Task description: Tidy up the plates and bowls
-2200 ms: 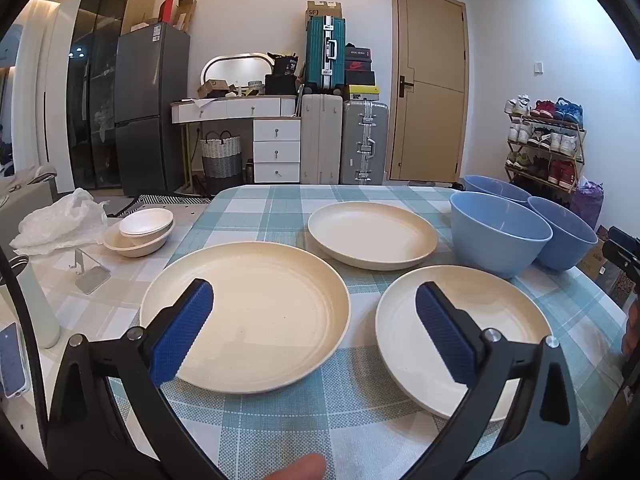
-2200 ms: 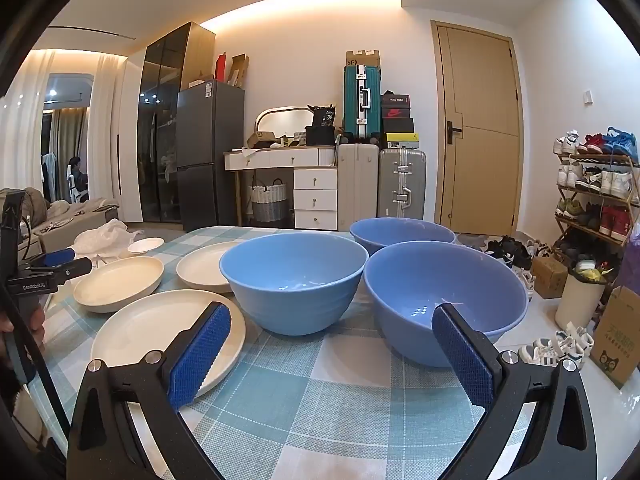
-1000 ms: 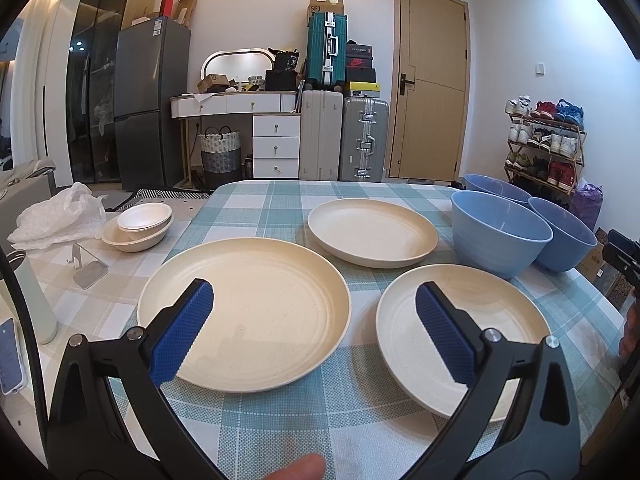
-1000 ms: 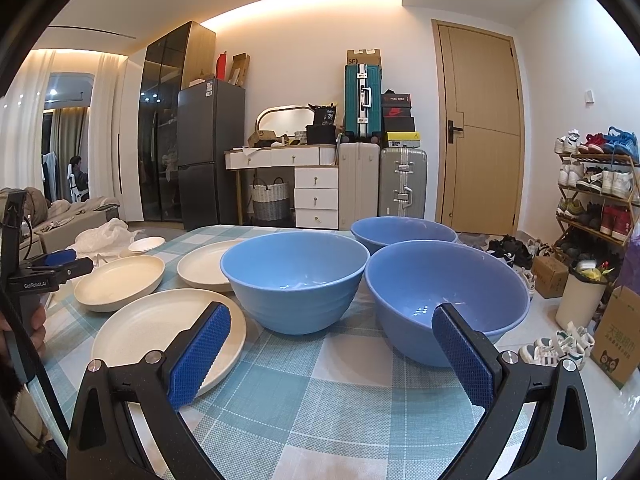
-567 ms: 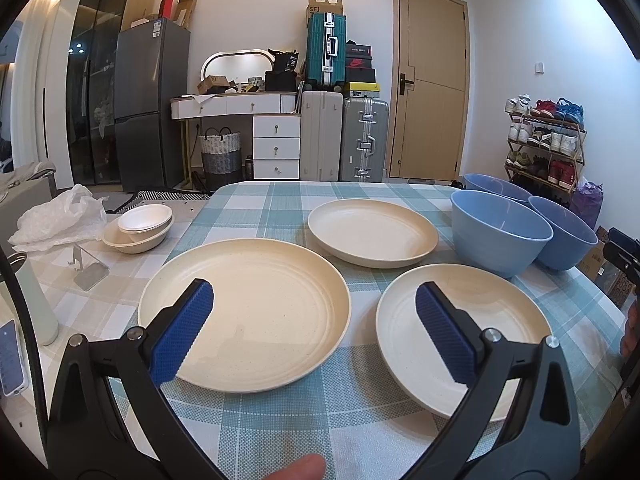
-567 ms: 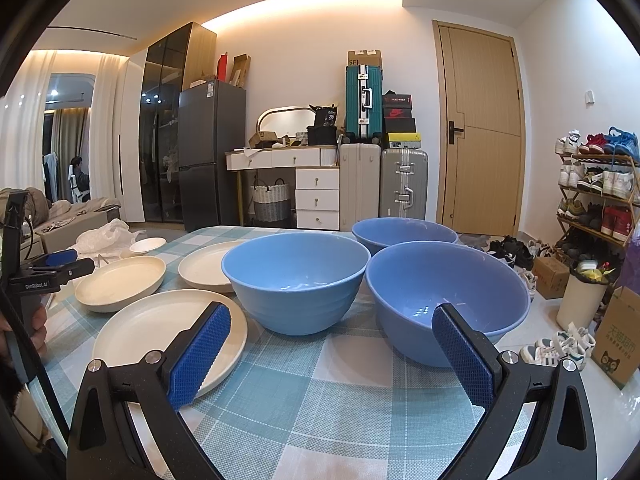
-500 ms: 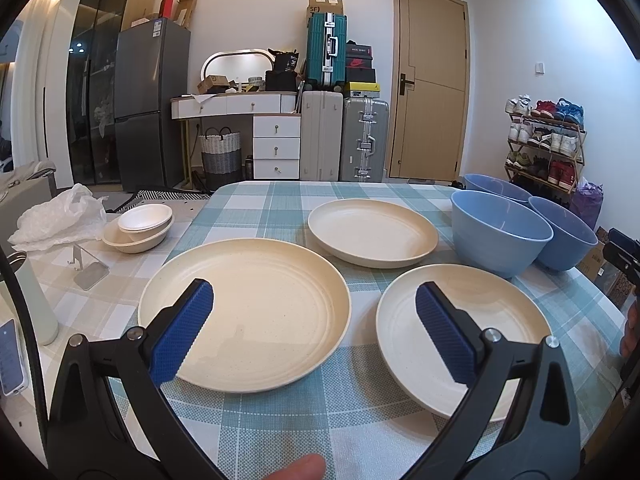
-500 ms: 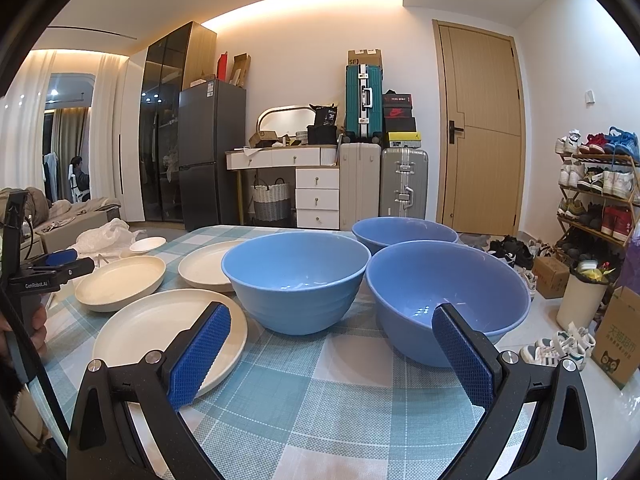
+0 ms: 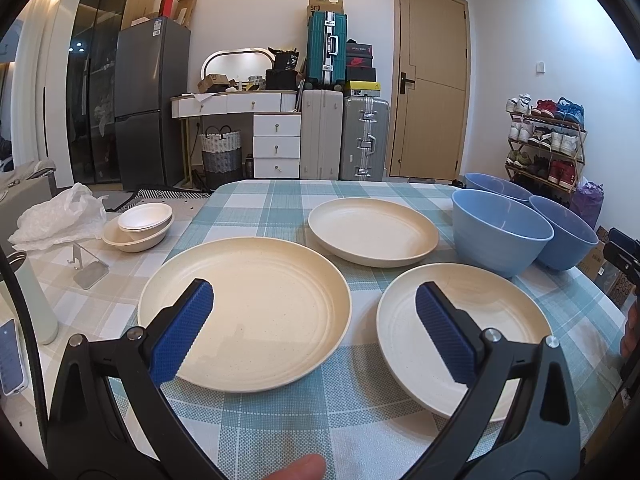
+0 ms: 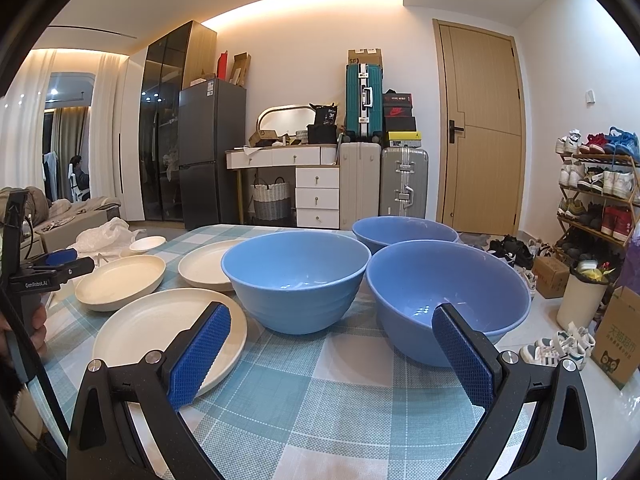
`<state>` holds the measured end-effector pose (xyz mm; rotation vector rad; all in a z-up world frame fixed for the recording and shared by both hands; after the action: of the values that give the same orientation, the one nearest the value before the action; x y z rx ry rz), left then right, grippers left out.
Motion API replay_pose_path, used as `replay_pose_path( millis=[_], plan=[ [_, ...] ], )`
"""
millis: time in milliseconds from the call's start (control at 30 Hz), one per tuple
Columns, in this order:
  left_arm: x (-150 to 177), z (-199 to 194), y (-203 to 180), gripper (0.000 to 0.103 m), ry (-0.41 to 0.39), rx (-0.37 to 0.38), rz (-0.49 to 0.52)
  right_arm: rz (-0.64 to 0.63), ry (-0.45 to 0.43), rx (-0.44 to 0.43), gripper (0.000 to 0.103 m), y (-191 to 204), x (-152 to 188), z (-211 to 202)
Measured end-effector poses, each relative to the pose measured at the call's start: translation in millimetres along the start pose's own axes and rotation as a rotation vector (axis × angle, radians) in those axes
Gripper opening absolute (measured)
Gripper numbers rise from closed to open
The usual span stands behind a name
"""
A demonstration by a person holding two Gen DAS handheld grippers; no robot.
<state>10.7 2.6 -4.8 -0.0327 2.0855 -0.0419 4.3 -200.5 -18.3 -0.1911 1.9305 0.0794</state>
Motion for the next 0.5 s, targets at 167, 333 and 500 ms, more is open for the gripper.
replay_pose_path(
  millis=[167, 333, 500],
  plan=[
    [0.0, -0.1, -0.1, 0.101, 0.0, 0.0, -0.003, 0.0, 0.001, 0.0, 0.103, 0.5, 0.1, -0.2],
    [4.2, 2.5, -1.9, 0.101, 0.004, 0.0, -0.003, -0.004, 0.013, 0.003, 0.103, 2.2, 1.5, 1.1],
    [5.6, 3.1, -1.7, 0.101, 0.005, -0.003, -0.006, 0.006, 0.019, -0.007, 0.103, -0.2, 2.9, 1.6]
  ],
)
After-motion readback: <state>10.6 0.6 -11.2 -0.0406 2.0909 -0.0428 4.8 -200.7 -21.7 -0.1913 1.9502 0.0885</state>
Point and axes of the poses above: each gripper's, at about its wrist camera, not at the fingertips, and z roughly the way its jaws point, y to its left, x to its underside, the point moved 1 cm from there along z, roughly the way its jaws point, and after that the axes turned 6 degrees about y, right-handed, at the moved point
